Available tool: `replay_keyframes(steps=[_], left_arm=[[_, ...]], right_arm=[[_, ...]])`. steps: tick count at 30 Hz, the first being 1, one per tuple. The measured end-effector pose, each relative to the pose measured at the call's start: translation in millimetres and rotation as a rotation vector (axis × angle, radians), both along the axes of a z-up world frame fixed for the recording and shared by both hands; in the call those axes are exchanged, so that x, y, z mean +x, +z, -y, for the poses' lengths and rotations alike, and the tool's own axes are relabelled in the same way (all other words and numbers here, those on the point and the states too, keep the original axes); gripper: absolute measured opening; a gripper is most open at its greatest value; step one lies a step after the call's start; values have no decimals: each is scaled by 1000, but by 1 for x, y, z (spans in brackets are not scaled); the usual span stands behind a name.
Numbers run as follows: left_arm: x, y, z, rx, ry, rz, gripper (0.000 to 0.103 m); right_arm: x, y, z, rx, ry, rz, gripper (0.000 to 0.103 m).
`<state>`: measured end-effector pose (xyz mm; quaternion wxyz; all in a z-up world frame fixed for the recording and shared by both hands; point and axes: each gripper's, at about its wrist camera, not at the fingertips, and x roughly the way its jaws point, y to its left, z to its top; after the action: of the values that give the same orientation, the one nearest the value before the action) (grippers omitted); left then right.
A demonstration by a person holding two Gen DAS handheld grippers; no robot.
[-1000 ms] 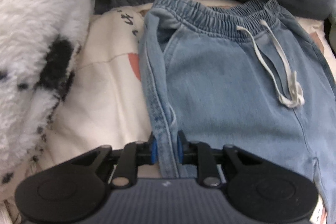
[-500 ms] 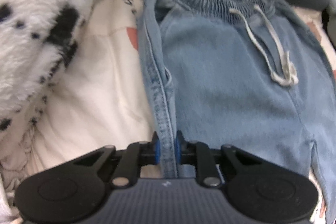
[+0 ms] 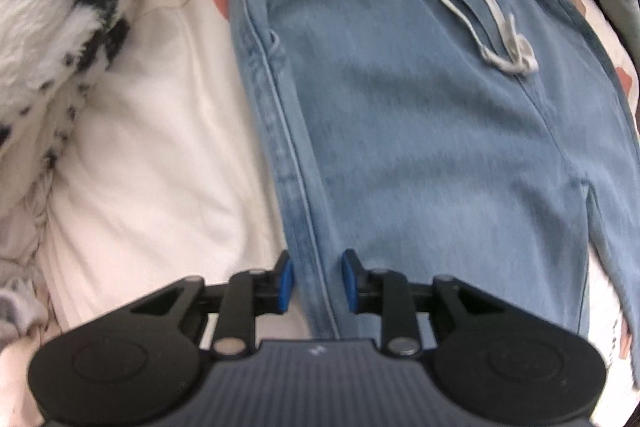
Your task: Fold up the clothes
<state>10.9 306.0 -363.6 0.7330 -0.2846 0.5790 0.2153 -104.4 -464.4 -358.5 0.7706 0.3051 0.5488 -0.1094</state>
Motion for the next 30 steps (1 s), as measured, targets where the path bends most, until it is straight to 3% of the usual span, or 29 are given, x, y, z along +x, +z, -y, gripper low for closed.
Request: replay_keyframes(steps=[11, 15, 20, 25, 30], left_arm=[[-9, 1, 21, 11, -51, -46, 25], [-10, -1, 20, -3, -17, -59, 25], [-8, -5, 22, -1, 5, -72, 26], [-8, -9, 23, 0, 31, -74, 28], [-8, -8, 19, -9, 41, -80, 29]], right_arm=[[8, -21, 12, -2, 34, 19, 51], [19, -27, 7, -5, 67, 20, 50], [16, -16, 11, 43, 66, 51, 32], [6, 0, 14, 85, 85, 94, 31], [11, -10, 7, 54, 100, 75, 32]])
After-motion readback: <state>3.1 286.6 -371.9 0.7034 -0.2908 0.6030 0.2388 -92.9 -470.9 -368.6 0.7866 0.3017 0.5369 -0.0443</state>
